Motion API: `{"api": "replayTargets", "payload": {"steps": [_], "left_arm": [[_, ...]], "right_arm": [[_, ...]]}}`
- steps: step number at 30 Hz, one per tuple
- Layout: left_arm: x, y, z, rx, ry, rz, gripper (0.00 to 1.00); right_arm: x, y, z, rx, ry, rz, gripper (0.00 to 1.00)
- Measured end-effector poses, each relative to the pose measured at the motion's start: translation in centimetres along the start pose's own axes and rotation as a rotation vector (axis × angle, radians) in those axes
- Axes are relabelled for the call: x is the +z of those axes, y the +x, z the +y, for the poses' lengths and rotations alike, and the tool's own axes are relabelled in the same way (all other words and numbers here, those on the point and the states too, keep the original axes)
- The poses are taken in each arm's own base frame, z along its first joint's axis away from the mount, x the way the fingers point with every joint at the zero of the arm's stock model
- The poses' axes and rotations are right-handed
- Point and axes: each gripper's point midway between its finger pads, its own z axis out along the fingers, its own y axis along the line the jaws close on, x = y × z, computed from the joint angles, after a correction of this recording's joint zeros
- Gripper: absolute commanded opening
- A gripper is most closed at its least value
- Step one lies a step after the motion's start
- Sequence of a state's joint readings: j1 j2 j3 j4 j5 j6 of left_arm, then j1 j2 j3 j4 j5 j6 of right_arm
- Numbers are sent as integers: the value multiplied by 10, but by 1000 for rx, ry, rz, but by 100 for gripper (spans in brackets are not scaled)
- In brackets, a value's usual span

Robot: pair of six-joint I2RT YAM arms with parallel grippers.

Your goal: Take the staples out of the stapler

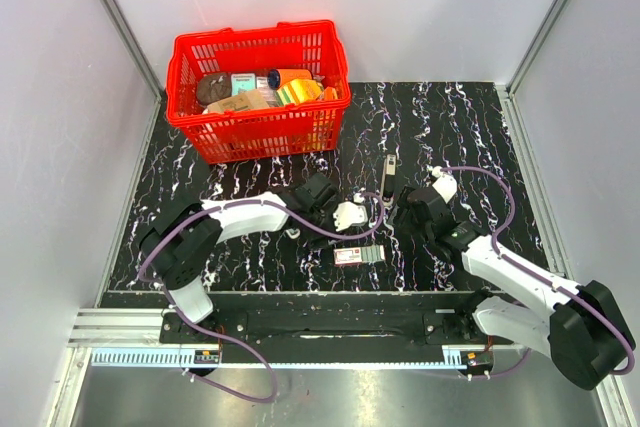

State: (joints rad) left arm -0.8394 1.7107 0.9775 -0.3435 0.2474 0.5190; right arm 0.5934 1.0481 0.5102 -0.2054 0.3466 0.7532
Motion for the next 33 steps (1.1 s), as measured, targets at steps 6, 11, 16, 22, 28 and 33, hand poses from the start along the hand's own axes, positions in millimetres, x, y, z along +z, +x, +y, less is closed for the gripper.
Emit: {"api": "replayTargets", "payload": {"steps": [6,11,16,22,28,33], "left_arm": [[2,-2,1,-10,1,0,38],[5,-6,3,-21,5,1,34],[5,-7,4,-23,5,0,35],[7,-9,5,-23,6,1,42],[8,-11,5,-20,6,-2,39],[9,-12,4,-24,8,0,20]], "right_arm": [[-2,-2,1,3,-7,-6,77],[-3,-3,2,5,-11,-10,76],[-4,-5,3,8,-16,-15,75],[-5,-6,4,11,-21,-20,75],[-6,-7,4,12,-25,-24,74],[-7,-9,5,15,-30,-29,73]]}}
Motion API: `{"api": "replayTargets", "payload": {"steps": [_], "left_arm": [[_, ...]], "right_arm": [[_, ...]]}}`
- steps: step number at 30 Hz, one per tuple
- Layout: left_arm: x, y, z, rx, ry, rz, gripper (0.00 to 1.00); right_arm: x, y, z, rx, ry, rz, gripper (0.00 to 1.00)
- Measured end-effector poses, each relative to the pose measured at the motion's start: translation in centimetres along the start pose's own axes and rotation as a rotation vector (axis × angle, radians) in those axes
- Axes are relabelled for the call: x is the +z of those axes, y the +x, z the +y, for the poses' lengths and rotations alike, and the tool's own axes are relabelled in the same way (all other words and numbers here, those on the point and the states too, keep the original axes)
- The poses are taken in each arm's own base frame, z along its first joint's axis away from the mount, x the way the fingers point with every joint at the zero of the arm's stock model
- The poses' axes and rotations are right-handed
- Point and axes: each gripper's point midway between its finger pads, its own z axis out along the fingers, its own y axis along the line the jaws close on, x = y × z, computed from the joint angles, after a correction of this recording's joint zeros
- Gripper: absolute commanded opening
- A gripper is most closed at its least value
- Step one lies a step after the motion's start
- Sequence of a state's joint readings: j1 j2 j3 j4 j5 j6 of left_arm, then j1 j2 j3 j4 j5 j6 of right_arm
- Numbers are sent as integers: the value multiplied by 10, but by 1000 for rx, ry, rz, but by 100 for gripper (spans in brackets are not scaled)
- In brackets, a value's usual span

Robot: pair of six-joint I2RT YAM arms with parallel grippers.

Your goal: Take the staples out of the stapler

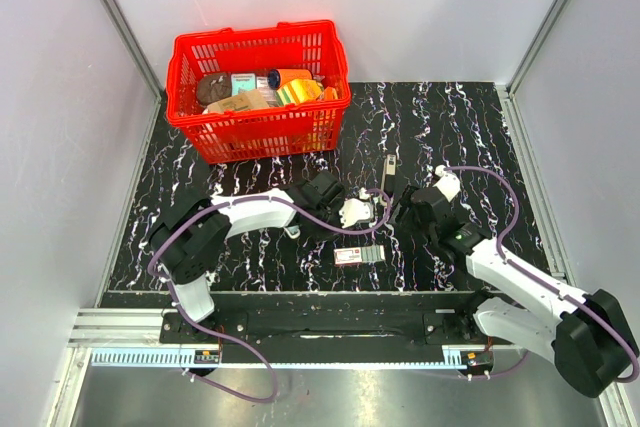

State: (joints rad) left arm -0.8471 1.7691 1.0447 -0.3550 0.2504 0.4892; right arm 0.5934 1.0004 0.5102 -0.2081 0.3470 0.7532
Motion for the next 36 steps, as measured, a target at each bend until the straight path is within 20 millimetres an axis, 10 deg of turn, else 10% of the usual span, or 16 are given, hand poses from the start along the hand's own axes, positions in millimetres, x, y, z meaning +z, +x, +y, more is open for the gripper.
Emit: {"api": "replayTargets", "payload": {"steps": [17,27,36], "left_arm": [[-21,1,8,-78,23,23,2],[-147,-107,59,-199,-14,-377,3],[-226,-161,58,-474,295,-722,4]], "right_arm": [[-7,-8,3,-19,-7,-12,73],[-28,-51,42,-5,-121,-90,74],[-82,-107,123,-45,-474,-204,73]]}}
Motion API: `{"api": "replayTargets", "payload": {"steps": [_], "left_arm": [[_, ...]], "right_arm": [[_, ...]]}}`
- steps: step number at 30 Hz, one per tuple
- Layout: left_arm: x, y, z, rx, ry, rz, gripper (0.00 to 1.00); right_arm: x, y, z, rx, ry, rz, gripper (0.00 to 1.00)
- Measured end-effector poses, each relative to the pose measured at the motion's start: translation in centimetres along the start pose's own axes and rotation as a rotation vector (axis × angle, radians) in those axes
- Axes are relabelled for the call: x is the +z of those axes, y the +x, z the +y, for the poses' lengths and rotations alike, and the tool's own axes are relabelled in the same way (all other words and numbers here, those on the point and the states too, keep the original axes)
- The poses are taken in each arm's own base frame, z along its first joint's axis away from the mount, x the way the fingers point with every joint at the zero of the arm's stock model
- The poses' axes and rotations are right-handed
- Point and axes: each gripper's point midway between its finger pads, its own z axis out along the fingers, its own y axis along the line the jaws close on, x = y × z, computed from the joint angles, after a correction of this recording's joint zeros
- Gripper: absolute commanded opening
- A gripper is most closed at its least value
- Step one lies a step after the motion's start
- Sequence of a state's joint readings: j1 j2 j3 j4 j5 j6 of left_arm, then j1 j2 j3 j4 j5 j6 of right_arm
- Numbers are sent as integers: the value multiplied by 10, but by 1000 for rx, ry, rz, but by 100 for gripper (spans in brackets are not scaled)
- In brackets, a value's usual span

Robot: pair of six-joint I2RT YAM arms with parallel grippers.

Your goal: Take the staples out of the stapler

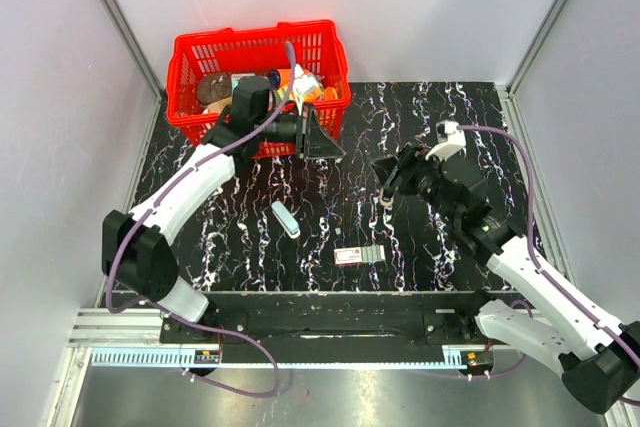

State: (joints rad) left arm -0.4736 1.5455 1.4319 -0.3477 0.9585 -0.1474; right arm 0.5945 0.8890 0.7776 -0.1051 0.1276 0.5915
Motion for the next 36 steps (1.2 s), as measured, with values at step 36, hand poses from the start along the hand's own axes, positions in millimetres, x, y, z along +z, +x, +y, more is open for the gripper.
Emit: {"api": "replayTargets", "payload": {"steps": [36], "left_arm": [[-13,-38,-50,-451,413,-206,7]], "right_arm": [[-1,-22,136,114,-628,47,48]]}}
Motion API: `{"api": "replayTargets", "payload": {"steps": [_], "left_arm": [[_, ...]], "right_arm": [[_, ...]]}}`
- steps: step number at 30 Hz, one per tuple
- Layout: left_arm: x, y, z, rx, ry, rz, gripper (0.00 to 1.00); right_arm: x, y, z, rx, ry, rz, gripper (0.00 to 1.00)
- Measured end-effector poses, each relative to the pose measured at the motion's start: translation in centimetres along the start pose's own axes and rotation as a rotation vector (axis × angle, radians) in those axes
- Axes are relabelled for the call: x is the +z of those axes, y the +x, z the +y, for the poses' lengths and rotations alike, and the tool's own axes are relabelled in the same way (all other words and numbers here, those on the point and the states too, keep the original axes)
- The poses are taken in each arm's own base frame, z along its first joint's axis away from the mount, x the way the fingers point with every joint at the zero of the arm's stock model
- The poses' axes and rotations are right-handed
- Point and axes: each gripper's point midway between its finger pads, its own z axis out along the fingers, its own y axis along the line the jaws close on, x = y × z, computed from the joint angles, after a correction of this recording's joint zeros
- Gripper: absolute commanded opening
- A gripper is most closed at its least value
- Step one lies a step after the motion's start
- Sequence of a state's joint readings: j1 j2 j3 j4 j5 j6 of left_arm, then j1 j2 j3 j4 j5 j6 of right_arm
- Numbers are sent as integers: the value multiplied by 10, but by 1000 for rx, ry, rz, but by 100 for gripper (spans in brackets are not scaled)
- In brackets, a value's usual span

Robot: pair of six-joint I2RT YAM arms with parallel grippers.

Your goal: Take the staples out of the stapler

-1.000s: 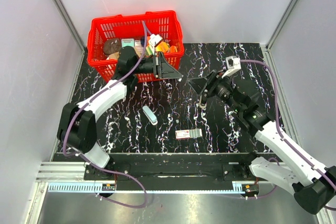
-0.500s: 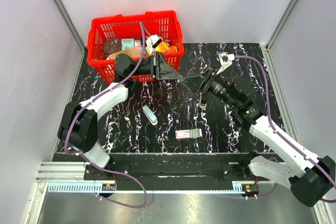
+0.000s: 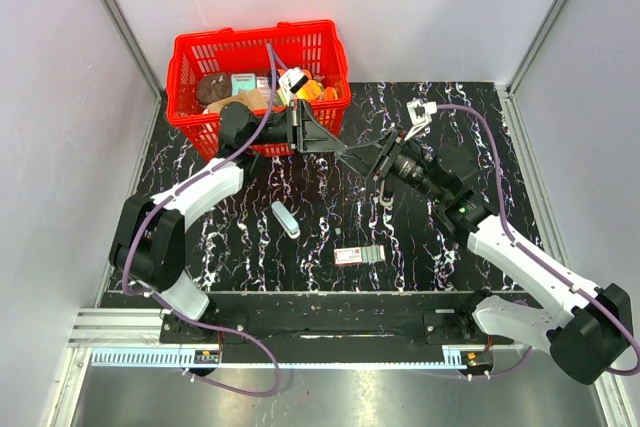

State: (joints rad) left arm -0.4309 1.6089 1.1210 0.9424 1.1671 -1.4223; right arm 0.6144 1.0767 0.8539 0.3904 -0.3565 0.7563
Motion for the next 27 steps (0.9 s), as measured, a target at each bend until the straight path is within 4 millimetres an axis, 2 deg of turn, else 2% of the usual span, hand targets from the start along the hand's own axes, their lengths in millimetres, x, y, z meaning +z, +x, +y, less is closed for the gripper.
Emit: {"api": "replayTargets", "payload": {"steps": [15,27], "left_arm": [[-6,-5,-2,9,-9,-19,8],[-8,-5,-2,21,-19,-30,9]], "right_arm": [[1,8,1,14,-7,11,41],[4,5,0,17,-7,-8,33]]}}
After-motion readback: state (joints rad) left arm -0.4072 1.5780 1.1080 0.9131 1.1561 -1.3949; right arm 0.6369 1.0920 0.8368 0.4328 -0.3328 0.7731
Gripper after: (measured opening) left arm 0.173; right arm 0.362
